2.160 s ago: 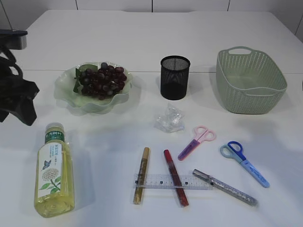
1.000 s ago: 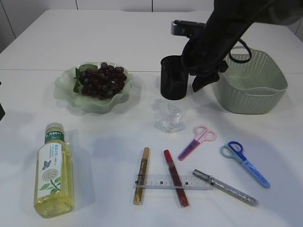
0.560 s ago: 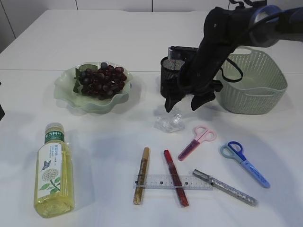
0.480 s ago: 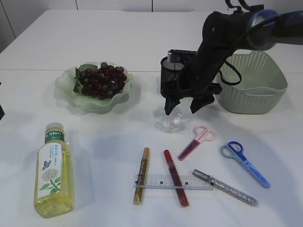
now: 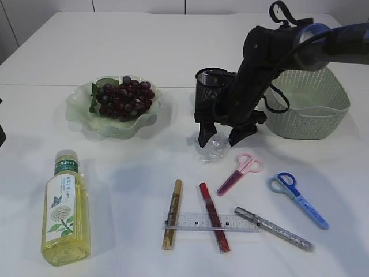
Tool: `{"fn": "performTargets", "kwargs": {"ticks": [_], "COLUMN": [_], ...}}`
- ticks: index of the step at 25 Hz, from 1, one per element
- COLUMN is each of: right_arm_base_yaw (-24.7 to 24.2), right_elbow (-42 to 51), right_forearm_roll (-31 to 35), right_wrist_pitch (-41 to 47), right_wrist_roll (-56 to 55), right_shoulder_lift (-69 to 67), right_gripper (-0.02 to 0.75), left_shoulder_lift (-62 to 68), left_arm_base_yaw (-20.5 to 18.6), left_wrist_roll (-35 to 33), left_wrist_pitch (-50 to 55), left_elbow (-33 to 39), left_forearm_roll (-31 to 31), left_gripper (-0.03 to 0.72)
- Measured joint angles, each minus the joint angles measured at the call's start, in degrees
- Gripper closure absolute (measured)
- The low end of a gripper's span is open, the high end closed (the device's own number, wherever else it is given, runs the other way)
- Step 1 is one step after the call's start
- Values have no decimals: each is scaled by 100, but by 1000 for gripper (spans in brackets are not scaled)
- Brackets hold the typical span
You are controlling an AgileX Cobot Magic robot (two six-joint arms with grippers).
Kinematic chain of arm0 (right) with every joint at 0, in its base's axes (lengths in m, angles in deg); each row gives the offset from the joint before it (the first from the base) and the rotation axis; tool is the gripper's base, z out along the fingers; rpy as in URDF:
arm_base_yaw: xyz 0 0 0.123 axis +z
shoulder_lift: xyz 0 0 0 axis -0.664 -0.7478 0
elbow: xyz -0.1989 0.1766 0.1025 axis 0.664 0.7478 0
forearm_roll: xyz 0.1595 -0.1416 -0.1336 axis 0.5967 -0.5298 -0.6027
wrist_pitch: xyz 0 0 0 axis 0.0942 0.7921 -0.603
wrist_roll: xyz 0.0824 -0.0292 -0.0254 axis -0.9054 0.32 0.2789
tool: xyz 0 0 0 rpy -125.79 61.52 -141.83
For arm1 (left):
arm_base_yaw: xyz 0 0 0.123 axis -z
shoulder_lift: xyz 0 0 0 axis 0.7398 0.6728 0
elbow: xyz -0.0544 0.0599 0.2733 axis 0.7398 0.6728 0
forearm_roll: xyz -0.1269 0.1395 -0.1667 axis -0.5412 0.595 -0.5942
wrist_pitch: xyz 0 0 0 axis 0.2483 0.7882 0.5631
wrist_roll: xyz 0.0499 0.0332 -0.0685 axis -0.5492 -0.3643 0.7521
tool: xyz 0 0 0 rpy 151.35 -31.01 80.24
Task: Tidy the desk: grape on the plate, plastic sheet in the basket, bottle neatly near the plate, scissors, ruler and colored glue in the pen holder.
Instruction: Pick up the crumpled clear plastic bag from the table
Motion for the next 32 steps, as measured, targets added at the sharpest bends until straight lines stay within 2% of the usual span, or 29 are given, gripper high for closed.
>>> {"fn": "performTargets", "kwargs": {"ticks": [4,15,17,23,25,32], "right_arm_base_yaw": [2,2,12,25,25,25], "right_elbow": [-4,-13,-13,-13,-13,-13], "right_forearm_roll": [42,54,54,54,54,54], "right_wrist_pitch": [0,-23,-23,1,35,86], "right_wrist_roll": [0,0,0,0,-11,-11], "right_shoulder_lift": [0,-121,-119,-119,-119,-97], "right_gripper": [162,185,227,457,506,544], "left_shoulder_lift": [0,0,0,0,0,0], "left_arm_base_yaw": [0,0,0,0,0,0], "left_wrist_roll": [0,0,0,0,0,0], "left_wrist_pitch": [0,0,0,-9,-9,-9], "left_elbow": [0,0,0,0,0,0], "left_forearm_roll": [0,0,0,0,0,0], "left_gripper": [295,305,306,307,308,309]}}
